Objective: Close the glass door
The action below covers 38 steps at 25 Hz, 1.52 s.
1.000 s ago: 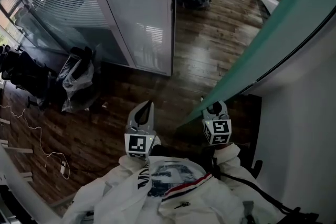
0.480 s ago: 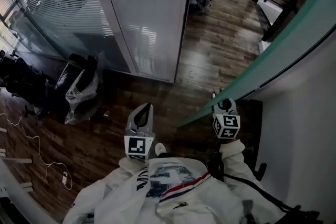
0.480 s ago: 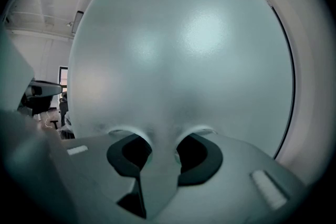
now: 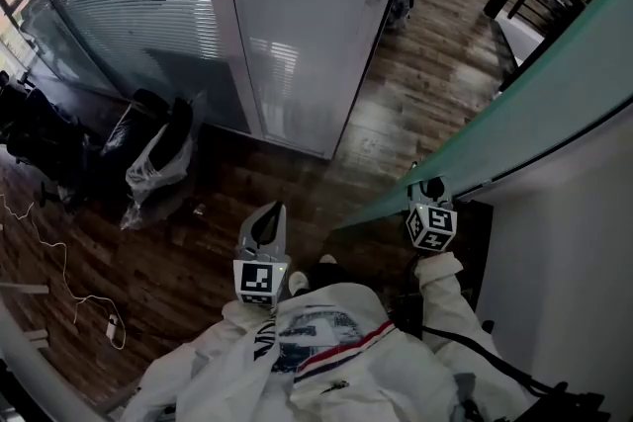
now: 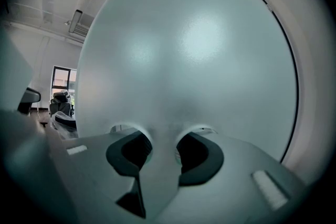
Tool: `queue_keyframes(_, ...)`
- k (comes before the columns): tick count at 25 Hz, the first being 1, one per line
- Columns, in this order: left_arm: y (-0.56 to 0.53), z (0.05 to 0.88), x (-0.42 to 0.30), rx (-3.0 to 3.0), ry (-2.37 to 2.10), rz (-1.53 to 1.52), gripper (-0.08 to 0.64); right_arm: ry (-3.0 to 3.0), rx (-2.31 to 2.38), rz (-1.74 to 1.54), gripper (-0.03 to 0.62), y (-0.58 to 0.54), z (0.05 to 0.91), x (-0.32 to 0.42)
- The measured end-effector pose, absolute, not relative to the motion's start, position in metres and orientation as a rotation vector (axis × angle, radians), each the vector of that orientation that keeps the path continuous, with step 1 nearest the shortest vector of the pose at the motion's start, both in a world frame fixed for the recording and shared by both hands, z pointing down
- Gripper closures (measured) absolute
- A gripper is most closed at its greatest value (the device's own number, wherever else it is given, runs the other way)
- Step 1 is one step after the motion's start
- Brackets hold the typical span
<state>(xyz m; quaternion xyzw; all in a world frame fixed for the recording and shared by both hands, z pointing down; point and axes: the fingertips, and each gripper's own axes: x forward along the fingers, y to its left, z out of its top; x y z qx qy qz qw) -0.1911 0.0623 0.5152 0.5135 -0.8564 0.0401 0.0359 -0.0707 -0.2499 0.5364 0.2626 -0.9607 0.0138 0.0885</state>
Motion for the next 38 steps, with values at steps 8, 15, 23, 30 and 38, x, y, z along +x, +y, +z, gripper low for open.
queue_keyframes(8,0.05,0.527,-0.237,1.517,-2.621,0.131,0.565,-2.827,0.854,0.023,0.454,-0.273,0.535,-0.115)
queue_keyframes(15,-0.002,0.51,-0.296,1.592,-2.611,0.186,0.565,-2.797,0.912,0.028,0.454,-0.29,0.538,-0.156)
queue_keyframes(23,-0.07,0.506,-0.327,1.676,-2.584,0.207,0.565,-2.773,0.935,0.068,0.454,-0.32,0.539,-0.187)
queue_keyframes(30,-0.099,0.513,-0.348,1.649,-2.56,0.2,0.565,-2.756,0.901,0.112,0.454,-0.342,0.54,-0.211)
queue_keyframes(38,-0.136,0.518,-0.378,1.631,-2.56,0.225,0.565,-2.749,0.918,0.116,0.46,-0.364,0.54,-0.245)
